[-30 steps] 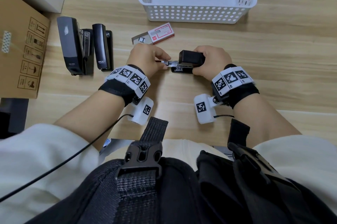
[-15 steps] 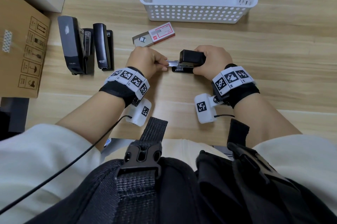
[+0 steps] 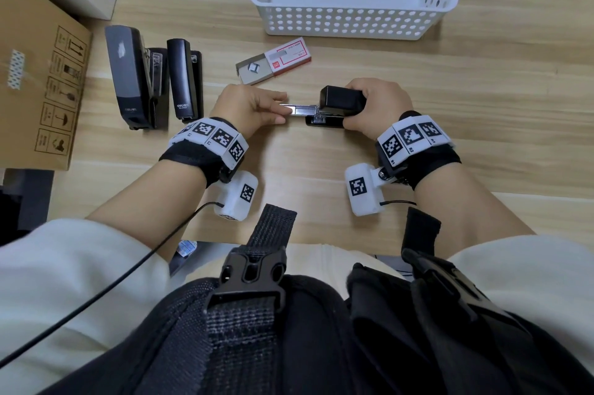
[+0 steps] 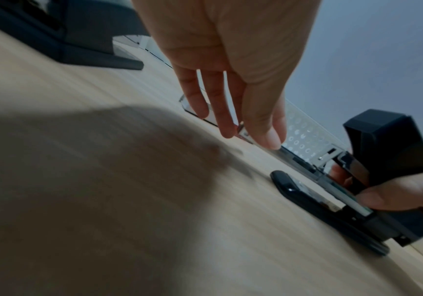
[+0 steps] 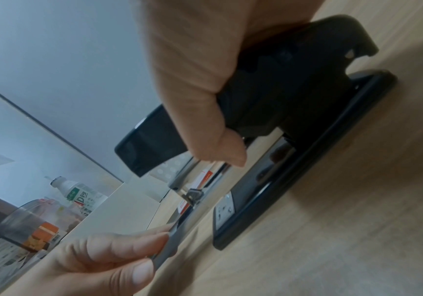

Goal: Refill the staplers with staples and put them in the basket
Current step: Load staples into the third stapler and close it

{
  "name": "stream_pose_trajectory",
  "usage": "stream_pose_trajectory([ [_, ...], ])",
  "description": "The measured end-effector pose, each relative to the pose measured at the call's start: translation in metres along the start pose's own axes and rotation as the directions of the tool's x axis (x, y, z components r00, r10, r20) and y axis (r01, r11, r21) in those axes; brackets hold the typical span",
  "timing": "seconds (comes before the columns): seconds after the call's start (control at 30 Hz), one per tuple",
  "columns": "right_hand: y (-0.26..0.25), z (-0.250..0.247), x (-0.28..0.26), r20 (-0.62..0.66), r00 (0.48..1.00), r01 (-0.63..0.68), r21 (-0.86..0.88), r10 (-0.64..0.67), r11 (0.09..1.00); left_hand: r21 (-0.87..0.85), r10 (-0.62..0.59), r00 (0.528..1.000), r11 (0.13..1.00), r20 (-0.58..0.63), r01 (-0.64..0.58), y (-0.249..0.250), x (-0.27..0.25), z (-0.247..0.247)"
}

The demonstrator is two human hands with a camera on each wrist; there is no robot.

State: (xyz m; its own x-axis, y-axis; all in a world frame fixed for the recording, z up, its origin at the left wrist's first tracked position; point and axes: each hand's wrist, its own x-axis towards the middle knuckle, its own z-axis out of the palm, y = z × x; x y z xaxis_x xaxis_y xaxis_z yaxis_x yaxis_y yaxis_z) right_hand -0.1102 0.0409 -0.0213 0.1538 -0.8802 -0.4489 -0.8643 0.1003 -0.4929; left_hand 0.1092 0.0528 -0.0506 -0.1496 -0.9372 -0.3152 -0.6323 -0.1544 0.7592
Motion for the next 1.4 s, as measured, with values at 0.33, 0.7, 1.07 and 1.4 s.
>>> stream_pose_trajectory([
  [0.33, 0.0, 0.0, 0.0, -0.003, 1.0, 0.0, -0.004, 0.0, 1.0, -0.053, -0.1, 0.989, 0.994, -0.108, 0.095, -0.004, -0.003, -0.009],
  [0.7, 0.007, -0.003, 0.002, 0.011, 0.998, 0.057, 0.105, -0.059, 0.993, -0.194, -0.297, 0.954, 0.939, -0.041, 0.284, -0.002, -0.005, -0.005],
  [1.07, 0.024, 0.001, 0.007, 0.016, 0.999, 0.037, 0.068, -0.039, 0.997, -0.329, -0.281, 0.956, 0.898, 0.083, 0.292, 0.029, 0.005, 0.033],
  [1.4, 0.023, 0.003, 0.006, -0.027, 0.998, 0.052, 0.1, -0.05, 0.994, -0.466, -0.348, 0.916, 0.788, 0.201, 0.402, 0.035, 0.003, 0.039],
])
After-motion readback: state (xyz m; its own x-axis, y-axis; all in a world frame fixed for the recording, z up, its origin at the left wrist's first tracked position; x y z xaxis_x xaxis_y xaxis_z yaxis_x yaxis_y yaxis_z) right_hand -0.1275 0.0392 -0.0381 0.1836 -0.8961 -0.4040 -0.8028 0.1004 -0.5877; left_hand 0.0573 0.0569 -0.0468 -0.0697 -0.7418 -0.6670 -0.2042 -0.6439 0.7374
